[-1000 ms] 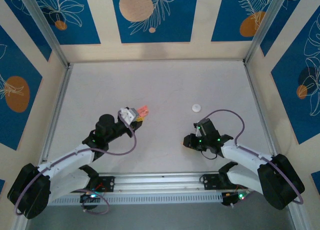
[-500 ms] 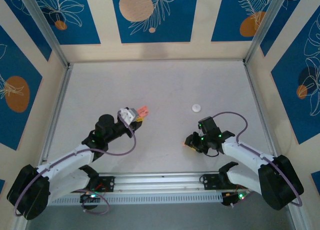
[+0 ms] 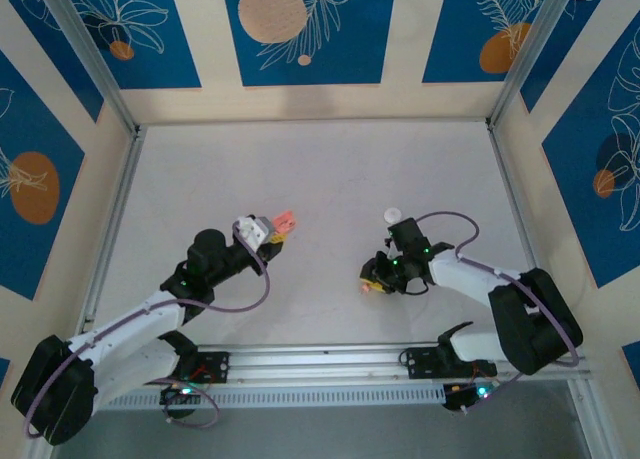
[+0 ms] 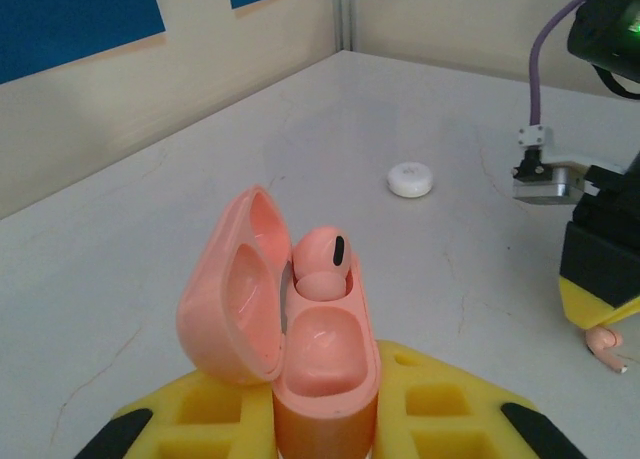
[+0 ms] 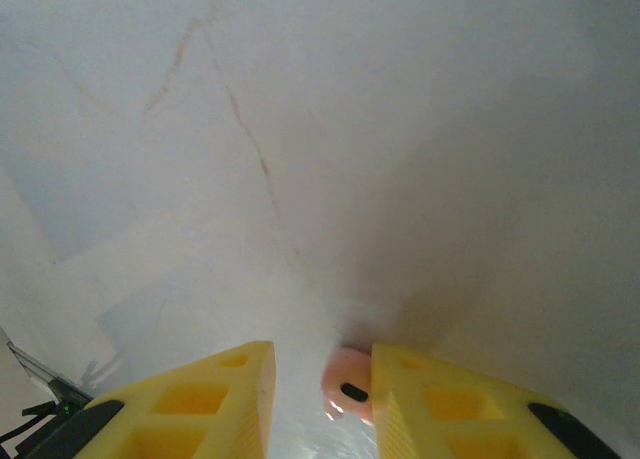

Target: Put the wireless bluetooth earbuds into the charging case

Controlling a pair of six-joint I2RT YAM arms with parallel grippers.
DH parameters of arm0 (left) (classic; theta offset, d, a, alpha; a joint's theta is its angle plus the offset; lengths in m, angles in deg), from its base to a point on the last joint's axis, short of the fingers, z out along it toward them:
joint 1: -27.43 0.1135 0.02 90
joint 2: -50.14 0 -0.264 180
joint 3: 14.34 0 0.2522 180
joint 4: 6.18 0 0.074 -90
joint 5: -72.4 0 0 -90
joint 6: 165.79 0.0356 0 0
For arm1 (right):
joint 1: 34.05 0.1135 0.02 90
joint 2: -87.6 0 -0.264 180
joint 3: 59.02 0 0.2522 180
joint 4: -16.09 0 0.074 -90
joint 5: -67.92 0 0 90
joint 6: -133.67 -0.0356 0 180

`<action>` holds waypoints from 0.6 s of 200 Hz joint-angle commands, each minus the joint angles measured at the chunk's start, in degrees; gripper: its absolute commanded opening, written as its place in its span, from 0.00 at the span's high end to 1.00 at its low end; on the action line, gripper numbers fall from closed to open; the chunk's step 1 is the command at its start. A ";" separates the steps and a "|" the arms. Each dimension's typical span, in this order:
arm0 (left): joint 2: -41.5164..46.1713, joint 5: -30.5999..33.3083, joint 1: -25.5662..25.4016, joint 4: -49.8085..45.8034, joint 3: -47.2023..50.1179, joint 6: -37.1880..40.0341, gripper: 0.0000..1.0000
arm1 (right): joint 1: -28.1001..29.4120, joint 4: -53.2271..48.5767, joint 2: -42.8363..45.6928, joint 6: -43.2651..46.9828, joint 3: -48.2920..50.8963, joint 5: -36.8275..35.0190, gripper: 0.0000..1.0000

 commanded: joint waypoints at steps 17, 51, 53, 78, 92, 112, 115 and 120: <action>1.39 1.15 -0.55 -1.12 -1.84 1.23 0.80 | -0.49 2.19 -4.32 3.78 -4.02 4.22 0.68; 2.08 1.49 -0.53 -1.99 -1.89 1.63 0.80 | -0.49 -6.62 -3.71 6.77 -7.66 1.35 0.68; 2.16 1.56 -0.54 -2.02 -1.92 1.60 0.80 | -0.49 -7.44 -3.46 6.89 -7.87 0.96 0.68; 2.57 1.73 -0.55 -2.87 -2.01 1.89 0.80 | -0.06 -17.95 0.04 6.24 -10.36 -3.05 0.66; 2.55 1.67 -0.54 -3.00 -2.07 2.00 0.80 | 0.84 -23.02 0.68 4.95 -11.61 -4.43 0.65; 2.34 1.50 -0.55 -2.76 -2.10 1.98 0.80 | 2.32 -25.64 0.68 2.43 -11.77 -4.54 0.62; 2.31 1.42 -0.57 -2.68 -2.10 2.00 0.80 | 2.58 -25.67 0.54 2.06 -11.75 -4.49 0.61; 2.27 1.40 -0.54 -2.65 -2.10 1.98 0.80 | 2.93 -25.52 0.29 1.47 -11.67 -4.41 0.60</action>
